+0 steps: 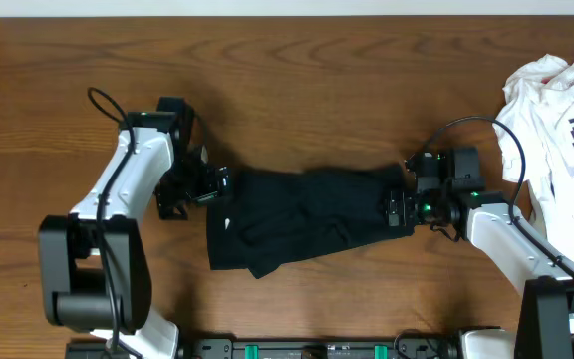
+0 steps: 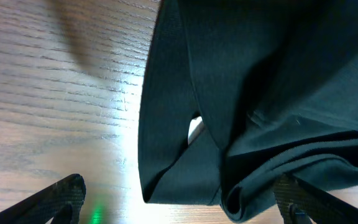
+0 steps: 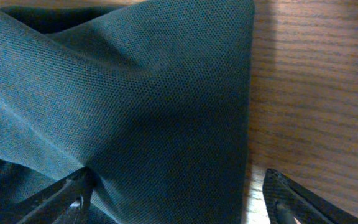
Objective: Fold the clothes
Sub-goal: 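Grasp the bundle's left and right ends with both grippers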
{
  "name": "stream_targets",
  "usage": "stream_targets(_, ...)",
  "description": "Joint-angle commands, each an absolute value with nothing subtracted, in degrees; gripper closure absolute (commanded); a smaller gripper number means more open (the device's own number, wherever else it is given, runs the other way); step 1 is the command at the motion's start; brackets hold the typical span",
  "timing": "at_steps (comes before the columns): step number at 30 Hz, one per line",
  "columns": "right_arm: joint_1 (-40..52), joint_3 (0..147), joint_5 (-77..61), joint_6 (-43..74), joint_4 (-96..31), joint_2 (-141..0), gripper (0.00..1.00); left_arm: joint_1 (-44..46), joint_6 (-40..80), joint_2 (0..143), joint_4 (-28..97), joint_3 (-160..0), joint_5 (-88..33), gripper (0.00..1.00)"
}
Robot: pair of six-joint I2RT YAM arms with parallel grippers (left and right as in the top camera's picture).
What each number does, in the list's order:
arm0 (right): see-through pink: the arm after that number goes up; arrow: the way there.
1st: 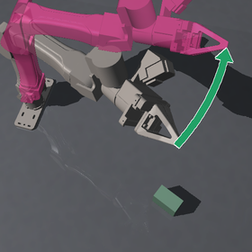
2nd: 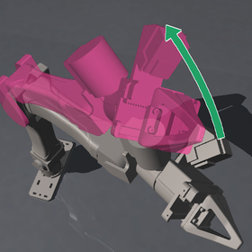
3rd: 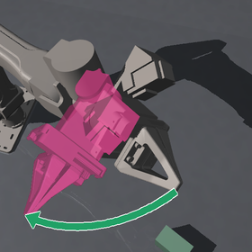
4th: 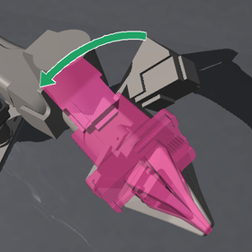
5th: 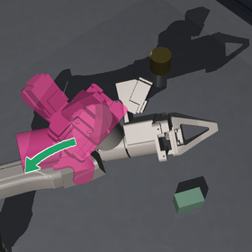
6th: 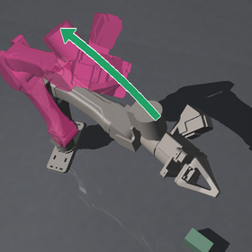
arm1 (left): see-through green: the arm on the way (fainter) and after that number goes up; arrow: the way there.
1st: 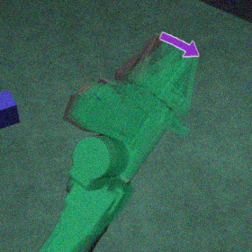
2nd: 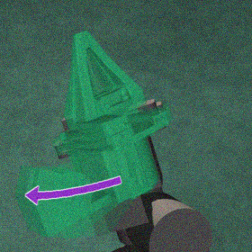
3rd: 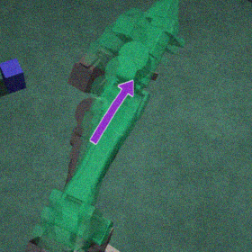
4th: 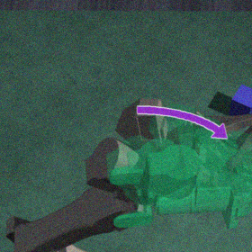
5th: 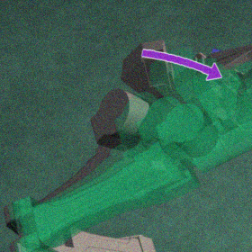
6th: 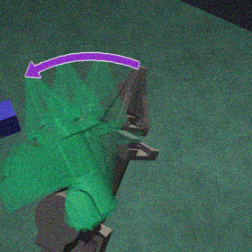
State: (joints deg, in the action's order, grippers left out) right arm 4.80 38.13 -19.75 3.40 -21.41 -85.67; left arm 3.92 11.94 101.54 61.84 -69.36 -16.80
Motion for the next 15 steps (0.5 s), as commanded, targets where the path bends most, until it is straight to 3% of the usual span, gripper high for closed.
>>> stream_targets(1, 4.0, 37.8, -20.4, 3.1, -21.4, -86.0, 0.14, 4.0, 10.7, 102.8, 62.0, -68.8, -17.6, 0.02)
stream_targets(15, 4.0, 37.8, -20.4, 3.1, -21.5, -86.0, 0.14, 4.0, 10.2, 103.1, 58.2, -64.5, -19.4, 0.02)
